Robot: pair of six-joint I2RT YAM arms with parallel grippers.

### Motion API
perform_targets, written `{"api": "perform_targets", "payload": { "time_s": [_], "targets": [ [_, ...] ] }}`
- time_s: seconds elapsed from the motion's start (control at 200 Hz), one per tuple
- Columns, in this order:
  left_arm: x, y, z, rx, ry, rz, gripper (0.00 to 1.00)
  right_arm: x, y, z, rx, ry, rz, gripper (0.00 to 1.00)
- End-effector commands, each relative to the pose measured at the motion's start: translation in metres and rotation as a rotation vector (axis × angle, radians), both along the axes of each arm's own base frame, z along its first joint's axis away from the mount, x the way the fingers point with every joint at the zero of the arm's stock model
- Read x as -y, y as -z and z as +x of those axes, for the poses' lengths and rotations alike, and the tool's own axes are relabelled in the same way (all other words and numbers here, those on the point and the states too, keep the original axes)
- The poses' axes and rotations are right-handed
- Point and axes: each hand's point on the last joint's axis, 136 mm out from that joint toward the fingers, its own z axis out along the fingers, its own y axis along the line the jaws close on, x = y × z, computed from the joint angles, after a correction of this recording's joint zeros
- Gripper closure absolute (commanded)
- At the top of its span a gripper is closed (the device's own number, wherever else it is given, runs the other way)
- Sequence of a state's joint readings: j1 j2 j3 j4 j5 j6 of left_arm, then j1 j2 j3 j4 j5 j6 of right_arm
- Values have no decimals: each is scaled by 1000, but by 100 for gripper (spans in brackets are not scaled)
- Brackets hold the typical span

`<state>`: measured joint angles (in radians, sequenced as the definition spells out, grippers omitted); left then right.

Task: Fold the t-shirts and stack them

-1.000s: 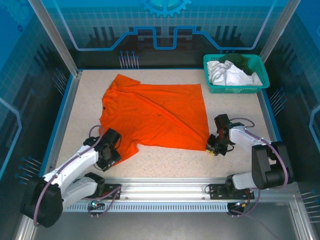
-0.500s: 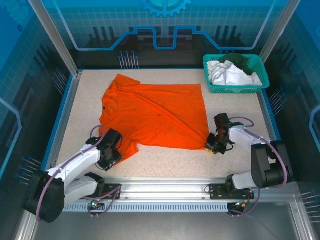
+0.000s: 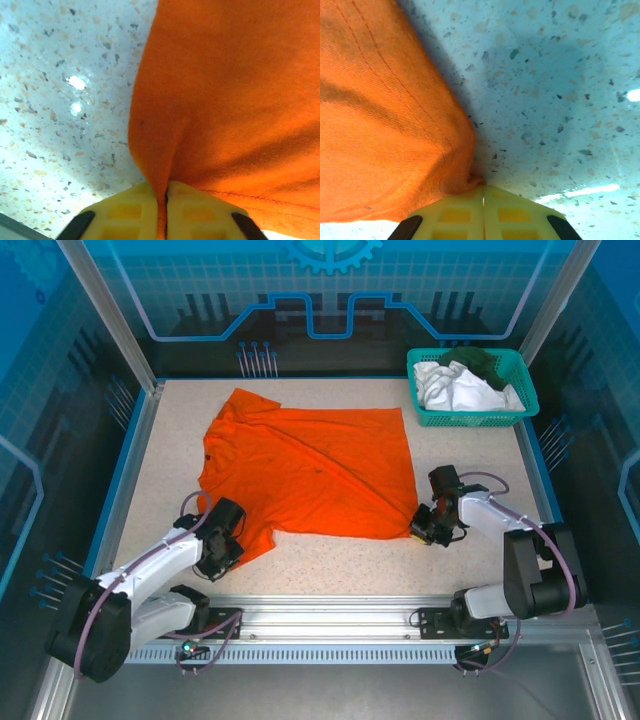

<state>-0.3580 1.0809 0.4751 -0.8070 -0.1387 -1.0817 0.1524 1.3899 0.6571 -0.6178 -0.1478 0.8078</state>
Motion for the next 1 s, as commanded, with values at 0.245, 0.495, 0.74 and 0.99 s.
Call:
{"api": "perform_targets", "payload": {
  "time_s": [0.245, 0.495, 0.74, 0.99],
  "targets": [
    [-1, -32, -16, -77, 66, 31, 100, 17, -11, -22, -100, -49, -119, 100],
    [3, -54, -34, -158, 54, 11, 100, 17, -16, -45, -126, -92, -138, 100],
    [2, -67, -53, -213, 18, -10, 100, 15, -14, -70, -179, -124, -160, 100],
    [-3, -83, -57, -196, 35, 4, 100, 14, -33, -67, -33, -88, -156, 100]
  ]
}}
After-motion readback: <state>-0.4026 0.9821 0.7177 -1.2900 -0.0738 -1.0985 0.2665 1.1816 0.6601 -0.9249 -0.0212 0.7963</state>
